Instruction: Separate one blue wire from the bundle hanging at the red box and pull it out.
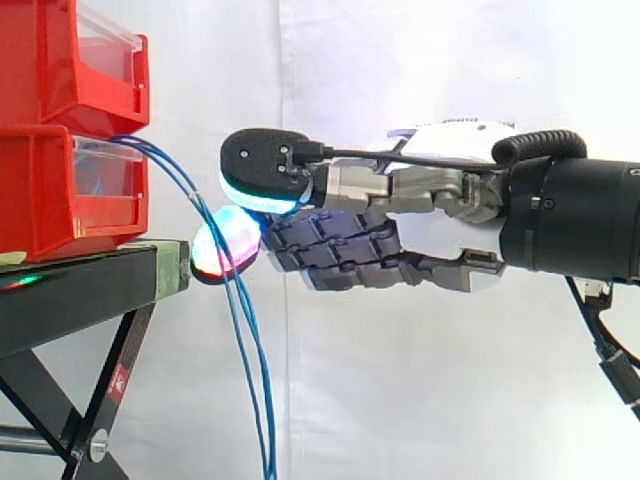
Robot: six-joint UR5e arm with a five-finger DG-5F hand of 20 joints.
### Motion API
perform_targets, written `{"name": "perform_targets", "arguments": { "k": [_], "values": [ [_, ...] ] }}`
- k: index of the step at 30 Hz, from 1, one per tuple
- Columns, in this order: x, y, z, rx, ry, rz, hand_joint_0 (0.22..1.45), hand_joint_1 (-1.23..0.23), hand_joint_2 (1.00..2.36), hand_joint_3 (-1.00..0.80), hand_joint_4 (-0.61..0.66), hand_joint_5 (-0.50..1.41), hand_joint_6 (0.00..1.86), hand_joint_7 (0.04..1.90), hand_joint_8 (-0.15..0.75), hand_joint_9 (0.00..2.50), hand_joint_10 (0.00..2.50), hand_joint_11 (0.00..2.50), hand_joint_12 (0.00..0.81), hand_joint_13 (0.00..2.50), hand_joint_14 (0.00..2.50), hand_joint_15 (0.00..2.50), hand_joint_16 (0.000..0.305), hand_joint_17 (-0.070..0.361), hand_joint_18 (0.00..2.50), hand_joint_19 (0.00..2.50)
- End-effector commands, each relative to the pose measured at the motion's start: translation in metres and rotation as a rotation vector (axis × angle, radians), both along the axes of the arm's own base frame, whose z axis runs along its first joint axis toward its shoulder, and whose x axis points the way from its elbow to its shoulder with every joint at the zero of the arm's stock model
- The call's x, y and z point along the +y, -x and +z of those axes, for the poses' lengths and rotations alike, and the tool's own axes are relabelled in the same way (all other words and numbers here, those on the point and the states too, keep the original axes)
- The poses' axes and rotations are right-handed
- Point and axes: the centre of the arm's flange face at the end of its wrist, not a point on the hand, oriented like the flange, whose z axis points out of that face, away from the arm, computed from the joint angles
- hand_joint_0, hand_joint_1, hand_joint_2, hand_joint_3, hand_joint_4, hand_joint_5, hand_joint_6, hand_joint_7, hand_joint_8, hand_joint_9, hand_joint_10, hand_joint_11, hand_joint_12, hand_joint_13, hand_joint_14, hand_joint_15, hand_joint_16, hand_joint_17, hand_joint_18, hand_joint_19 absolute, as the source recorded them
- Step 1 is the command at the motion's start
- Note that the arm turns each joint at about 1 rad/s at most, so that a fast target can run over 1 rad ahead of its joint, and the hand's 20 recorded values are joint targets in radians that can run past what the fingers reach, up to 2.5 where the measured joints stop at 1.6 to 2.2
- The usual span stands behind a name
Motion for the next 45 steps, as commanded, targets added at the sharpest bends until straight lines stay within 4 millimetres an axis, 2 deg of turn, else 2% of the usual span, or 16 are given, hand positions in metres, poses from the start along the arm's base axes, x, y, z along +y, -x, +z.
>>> {"name": "perform_targets", "arguments": {
  "k": [1,11,19,30,45],
  "values": [
    [0.001,-0.001,-0.002,0.001,0.002,0.001,0.54,-0.63,1.0,-0.5,0.25,-0.19,0.5,1.0,0.232,0.05,0.0,0.03,0.315,0.0,0.0,0.1,0.057,0.128,0.0,0.06],
    [0.002,-0.003,0.0,-0.018,0.0,0.002,0.56,-0.66,1.0,-0.5,0.24,-0.17,0.5,1.07,0.235,0.1,0.0,0.08,0.313,0.0,0.0,0.1,0.056,0.126,0.0,0.06],
    [0.01,-0.013,-0.019,-0.056,-0.036,0.018,0.55,-0.65,1.0,-0.5,0.25,-0.17,0.5,1.07,0.235,0.1,0.0,0.08,0.315,0.0,0.0,0.1,0.056,0.126,0.0,0.07],
    [0.011,-0.016,-0.015,-0.081,-0.058,0.022,0.55,-0.64,1.0,-0.5,0.25,-0.17,0.5,1.08,0.237,0.11,0.0,0.09,0.317,0.0,0.0,0.1,0.056,0.126,0.0,0.08],
    [0.015,-0.02,-0.011,-0.095,-0.072,0.035,0.6,-0.7,1.0,-0.5,0.22,-0.15,0.5,1.24,0.253,0.22,0.0,0.12,0.324,0.0,0.0,0.08,0.056,0.126,0.0,0.08]
  ]
}}
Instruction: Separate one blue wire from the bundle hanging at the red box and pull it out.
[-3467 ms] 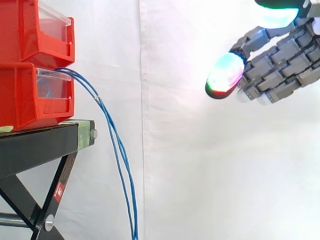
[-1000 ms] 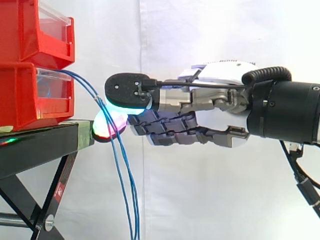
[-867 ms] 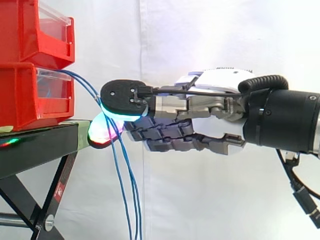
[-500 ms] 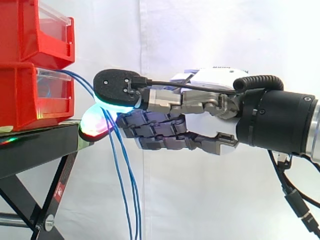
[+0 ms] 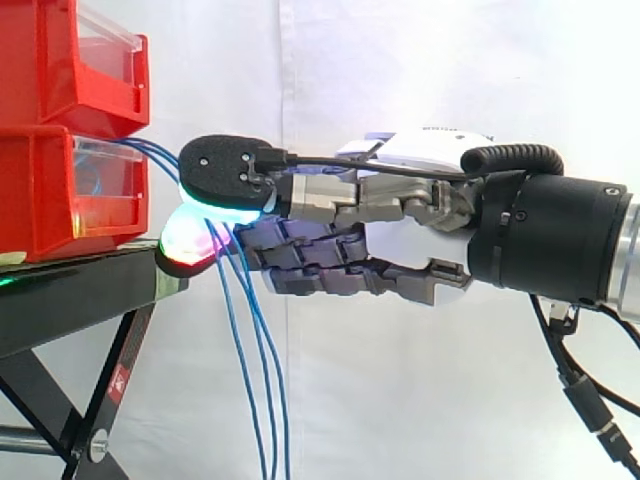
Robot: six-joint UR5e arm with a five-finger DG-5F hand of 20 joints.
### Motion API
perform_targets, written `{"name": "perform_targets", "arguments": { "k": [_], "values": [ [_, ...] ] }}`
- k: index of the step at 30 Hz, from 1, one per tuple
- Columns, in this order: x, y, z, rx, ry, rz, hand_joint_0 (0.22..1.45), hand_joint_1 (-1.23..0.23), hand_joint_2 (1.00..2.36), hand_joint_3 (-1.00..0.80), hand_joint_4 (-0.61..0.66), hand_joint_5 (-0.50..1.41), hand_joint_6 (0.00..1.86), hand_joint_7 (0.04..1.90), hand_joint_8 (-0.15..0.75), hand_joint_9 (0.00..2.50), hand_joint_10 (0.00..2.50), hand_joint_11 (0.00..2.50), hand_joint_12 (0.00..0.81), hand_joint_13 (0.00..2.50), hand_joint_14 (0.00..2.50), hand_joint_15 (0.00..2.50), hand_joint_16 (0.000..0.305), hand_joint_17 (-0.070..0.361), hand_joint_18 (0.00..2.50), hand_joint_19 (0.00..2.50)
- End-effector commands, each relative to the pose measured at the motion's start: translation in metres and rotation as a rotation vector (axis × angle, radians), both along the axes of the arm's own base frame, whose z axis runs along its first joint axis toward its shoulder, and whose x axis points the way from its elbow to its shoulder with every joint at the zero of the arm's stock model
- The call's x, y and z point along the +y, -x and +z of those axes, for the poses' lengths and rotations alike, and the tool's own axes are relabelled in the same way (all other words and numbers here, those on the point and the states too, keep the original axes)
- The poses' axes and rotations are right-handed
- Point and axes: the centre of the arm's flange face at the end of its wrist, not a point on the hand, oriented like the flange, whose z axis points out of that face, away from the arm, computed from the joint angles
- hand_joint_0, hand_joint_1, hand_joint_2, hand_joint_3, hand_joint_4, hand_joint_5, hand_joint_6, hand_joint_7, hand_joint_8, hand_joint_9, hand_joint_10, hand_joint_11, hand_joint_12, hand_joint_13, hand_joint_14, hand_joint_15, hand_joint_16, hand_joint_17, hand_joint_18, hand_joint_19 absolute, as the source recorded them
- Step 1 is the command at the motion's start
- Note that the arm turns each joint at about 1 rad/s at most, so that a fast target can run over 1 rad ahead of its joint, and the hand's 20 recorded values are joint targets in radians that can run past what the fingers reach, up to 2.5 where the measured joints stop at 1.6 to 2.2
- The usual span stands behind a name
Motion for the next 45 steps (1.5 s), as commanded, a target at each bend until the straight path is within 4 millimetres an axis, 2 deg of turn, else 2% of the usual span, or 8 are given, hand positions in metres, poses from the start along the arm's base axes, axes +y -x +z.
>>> {"name": "perform_targets", "arguments": {
  "k": [1,19,31,40,45],
  "values": [
    [0.001,-0.001,0.001,-0.001,0.0,0.001,0.6,-0.7,1.0,-0.5,0.22,-0.15,0.5,1.24,0.253,0.22,0.0,0.12,0.324,0.0,0.0,0.09,0.056,0.126,0.0,0.07],
    [-0.002,-0.006,0.008,-0.012,-0.003,-0.005,0.61,-0.67,1.0,-0.5,0.21,-0.15,0.54,1.2,0.264,0.29,0.0,0.16,0.329,0.04,0.0,0.09,0.055,0.124,0.0,0.1],
    [0.0,-0.007,0.008,-0.003,-0.001,-0.004,0.64,-0.67,1.01,-0.43,0.2,-0.17,0.68,1.04,0.271,0.34,0.01,0.21,0.332,0.07,0.0,0.1,0.054,0.122,0.0,0.12],
    [-0.002,-0.007,0.01,-0.008,-0.003,-0.005,0.63,-0.6,1.01,-0.43,0.21,-0.17,0.67,1.04,0.273,0.37,0.01,0.23,0.329,0.09,0.0,0.1,0.054,0.121,0.0,0.14],
    [-0.003,-0.012,0.017,-0.018,-0.008,-0.009,0.63,-0.59,1.01,-0.41,0.21,-0.16,0.66,1.06,0.277,0.41,0.01,0.24,0.331,0.11,0.0,0.1,0.054,0.121,0.0,0.13]
  ]
}}
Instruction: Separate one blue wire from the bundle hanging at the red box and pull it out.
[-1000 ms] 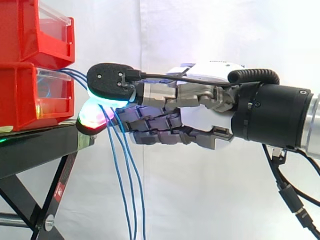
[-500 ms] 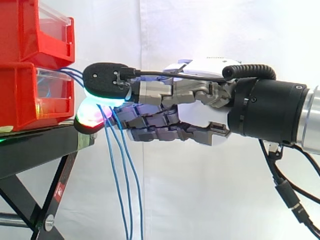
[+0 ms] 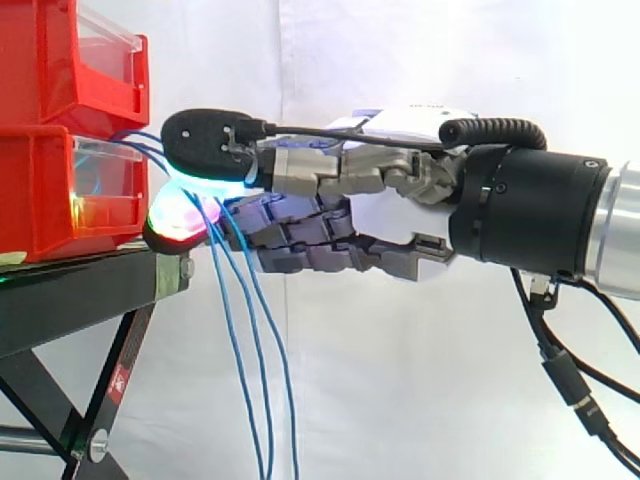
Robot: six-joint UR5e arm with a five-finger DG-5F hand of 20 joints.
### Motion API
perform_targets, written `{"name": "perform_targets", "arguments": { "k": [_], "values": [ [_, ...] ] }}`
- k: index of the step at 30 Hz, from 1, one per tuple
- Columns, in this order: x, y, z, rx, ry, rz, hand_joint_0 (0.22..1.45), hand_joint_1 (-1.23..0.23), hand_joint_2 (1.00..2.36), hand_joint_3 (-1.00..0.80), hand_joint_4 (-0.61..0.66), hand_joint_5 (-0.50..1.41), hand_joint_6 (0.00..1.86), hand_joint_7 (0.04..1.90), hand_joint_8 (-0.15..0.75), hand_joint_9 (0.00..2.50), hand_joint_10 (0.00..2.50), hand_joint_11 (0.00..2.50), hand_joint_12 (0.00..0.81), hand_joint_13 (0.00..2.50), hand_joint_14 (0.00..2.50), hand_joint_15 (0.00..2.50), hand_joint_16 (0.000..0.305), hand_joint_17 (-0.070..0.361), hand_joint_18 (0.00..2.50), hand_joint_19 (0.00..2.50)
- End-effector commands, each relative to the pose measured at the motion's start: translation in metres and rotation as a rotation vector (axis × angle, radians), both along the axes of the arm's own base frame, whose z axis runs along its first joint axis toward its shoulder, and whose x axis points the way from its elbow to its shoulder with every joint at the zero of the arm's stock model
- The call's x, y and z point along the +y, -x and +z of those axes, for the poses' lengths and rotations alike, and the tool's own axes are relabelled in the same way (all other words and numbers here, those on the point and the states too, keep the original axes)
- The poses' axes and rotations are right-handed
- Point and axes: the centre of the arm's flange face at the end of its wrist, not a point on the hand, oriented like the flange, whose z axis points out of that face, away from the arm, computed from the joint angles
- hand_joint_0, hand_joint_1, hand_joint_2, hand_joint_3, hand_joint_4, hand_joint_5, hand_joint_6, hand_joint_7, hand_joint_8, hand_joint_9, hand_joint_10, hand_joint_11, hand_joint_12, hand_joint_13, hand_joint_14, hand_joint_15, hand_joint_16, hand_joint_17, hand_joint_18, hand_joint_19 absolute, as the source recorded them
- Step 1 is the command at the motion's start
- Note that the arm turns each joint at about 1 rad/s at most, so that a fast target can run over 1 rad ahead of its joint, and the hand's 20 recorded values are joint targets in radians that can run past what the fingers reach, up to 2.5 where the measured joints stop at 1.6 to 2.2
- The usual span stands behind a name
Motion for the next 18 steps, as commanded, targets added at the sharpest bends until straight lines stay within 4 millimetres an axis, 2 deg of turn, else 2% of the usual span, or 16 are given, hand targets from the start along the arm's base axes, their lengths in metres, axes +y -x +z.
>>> {"name": "perform_targets", "arguments": {
  "k": [1,7,18],
  "values": [
    [-0.0013,-0.002,0.0018,0.001,0.0,-0.003,0.64,-0.59,1.01,-0.41,0.21,-0.16,0.66,1.06,0.277,0.41,0.01,0.24,0.331,0.11,0.0,0.11,0.054,0.121,0.0,0.14],
    [-0.0018,-0.0002,0.0005,0.018,-0.013,0.001,0.64,-0.62,1.01,-0.38,0.19,-0.17,0.67,1.08,0.276,0.42,0.01,0.28,0.332,0.11,0.0,0.11,0.054,0.121,0.0,0.15],
    [-0.0012,-0.0026,0.0037,0.03,-0.017,0.002,0.62,-0.62,1.02,-0.29,0.18,-0.19,0.77,0.98,0.281,0.46,0.01,0.4,0.333,0.12,0.0,0.12,0.053,0.119,0.01,0.17]
  ]
}}
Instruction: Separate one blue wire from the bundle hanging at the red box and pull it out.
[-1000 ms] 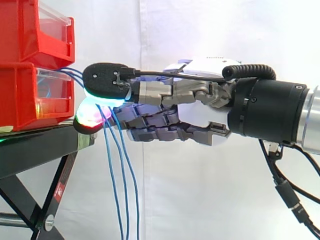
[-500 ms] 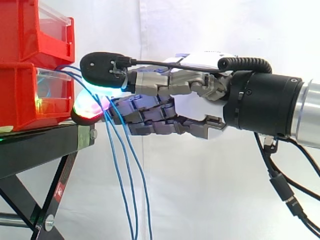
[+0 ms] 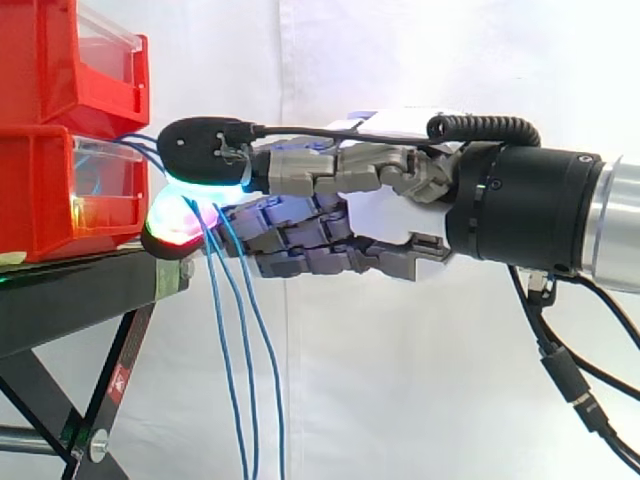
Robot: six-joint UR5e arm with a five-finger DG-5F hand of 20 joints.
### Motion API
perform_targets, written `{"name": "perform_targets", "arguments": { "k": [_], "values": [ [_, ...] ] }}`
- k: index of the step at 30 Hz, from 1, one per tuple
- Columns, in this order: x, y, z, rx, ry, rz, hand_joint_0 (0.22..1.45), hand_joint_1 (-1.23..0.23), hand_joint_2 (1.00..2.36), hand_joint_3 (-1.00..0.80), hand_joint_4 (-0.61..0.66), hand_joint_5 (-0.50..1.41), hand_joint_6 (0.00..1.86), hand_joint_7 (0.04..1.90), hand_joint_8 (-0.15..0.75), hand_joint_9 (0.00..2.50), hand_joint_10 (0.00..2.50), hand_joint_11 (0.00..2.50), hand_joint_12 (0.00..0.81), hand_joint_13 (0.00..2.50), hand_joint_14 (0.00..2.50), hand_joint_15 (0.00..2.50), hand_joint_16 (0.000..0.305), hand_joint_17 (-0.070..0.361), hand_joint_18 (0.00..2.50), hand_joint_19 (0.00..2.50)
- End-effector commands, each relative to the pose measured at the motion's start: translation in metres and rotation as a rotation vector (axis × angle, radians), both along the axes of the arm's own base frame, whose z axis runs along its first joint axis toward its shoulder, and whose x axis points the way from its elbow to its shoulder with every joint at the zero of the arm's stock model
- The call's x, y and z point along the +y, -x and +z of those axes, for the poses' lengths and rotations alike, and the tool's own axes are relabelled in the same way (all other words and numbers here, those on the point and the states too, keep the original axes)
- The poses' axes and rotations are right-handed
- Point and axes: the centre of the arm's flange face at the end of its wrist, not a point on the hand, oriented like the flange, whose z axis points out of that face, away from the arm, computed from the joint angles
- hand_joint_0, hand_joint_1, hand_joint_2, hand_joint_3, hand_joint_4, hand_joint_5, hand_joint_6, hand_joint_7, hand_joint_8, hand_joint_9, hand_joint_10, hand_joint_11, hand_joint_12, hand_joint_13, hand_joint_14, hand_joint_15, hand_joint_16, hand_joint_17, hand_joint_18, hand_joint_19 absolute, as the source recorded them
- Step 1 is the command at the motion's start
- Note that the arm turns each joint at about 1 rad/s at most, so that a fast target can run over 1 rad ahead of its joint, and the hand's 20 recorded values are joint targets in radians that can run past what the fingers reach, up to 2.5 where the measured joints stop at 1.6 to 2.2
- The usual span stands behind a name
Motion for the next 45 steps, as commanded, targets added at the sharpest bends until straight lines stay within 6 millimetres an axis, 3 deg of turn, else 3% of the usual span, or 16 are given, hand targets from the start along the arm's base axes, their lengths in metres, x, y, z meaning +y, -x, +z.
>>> {"name": "perform_targets", "arguments": {
  "k": [1,15,17,25,37,40,45],
  "values": [
    [0.0,-0.001,0.001,0.008,0.0,0.0,0.62,-0.62,1.02,-0.28,0.18,-0.2,0.77,0.98,0.282,0.46,0.01,0.4,0.333,0.12,0.0,0.12,0.053,0.119,0.01,0.16],
    [0.002,-0.003,0.006,0.003,-0.027,0.015,0.61,-0.63,1.02,-0.19,0.15,-0.21,0.85,0.93,0.287,0.51,0.01,0.48,0.338,0.19,0.0,0.15,0.053,0.12,0.07,0.19],
    [0.002,-0.001,0.005,0.019,-0.031,0.025,0.61,-0.65,1.02,-0.19,0.15,-0.21,0.83,0.96,0.297,0.59,0.01,0.48,0.351,0.34,0.01,0.18,0.054,0.121,0.16,0.18],
    [0.004,0.0,0.011,0.043,-0.042,0.054,0.62,-0.66,1.02,-0.2,0.16,-0.2,0.82,0.98,0.326,0.75,0.01,0.58,0.366,0.57,0.01,0.31,0.05,0.114,0.23,0.18],
    [0.002,0.007,0.019,0.111,-0.056,0.062,0.64,-0.65,1.02,-0.21,0.17,-0.21,0.82,0.98,0.332,0.79,0.02,0.63,0.356,1.06,0.02,0.73,0.043,0.096,0.34,0.19],
    [0.002,0.007,0.019,0.106,-0.071,0.062,0.64,-0.65,1.02,-0.22,0.17,-0.21,0.82,0.97,0.333,0.79,0.02,0.62,0.365,1.08,0.02,0.69,0.042,0.094,0.35,0.18],
    [0.001,0.007,0.019,0.092,-0.119,0.065,0.64,-0.65,1.02,-0.22,0.18,-0.21,0.82,0.98,0.343,0.78,0.01,0.55,0.42,1.12,0.01,0.39,0.038,0.085,0.37,0.1]
  ]
}}
